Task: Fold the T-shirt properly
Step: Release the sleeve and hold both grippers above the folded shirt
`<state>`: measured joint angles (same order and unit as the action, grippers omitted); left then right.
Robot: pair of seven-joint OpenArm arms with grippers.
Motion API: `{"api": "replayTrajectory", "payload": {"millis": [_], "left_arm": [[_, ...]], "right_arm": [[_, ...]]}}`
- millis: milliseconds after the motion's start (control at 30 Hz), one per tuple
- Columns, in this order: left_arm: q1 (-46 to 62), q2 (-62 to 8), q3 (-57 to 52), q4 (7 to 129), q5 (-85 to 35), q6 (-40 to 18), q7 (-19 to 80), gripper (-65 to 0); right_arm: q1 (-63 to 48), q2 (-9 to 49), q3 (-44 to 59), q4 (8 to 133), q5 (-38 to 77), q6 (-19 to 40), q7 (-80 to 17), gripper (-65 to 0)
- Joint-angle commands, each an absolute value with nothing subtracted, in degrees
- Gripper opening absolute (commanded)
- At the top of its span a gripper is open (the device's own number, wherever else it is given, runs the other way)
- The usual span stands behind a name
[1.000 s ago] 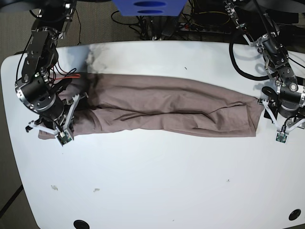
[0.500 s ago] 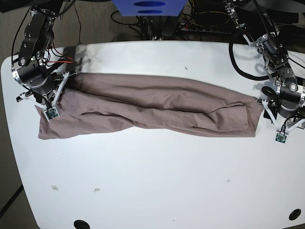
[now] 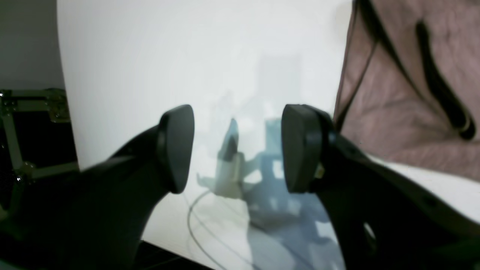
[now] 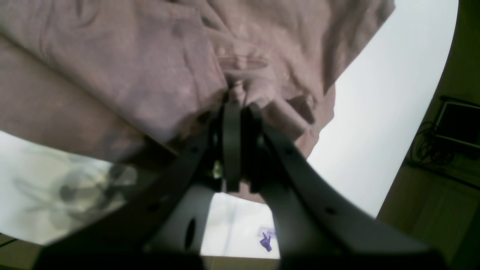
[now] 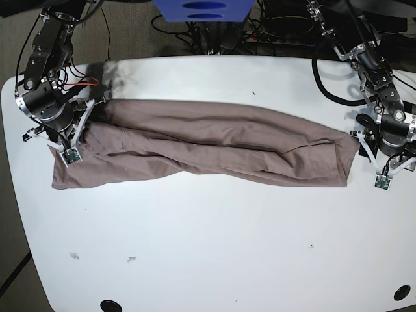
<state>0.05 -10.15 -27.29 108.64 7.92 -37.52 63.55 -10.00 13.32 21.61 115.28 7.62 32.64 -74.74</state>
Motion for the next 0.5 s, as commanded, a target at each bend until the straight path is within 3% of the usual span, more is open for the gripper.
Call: {"api": "replayTrajectory", "payload": {"millis": [0, 467], "left_arm": [[-0.7, -10.8, -27.5, 109.5, 8.1, -37.2, 62.7, -29.2], [-0.7, -11.0, -27.6, 109.5, 8.1, -37.2, 62.7, -29.2]], "right_arm": [[-9.5, 14.0, 21.8, 115.9, 7.6, 32.6, -74.0, -65.0], [-9.5, 14.0, 21.8, 115.7, 7.6, 32.6, -74.1, -63.9]]}}
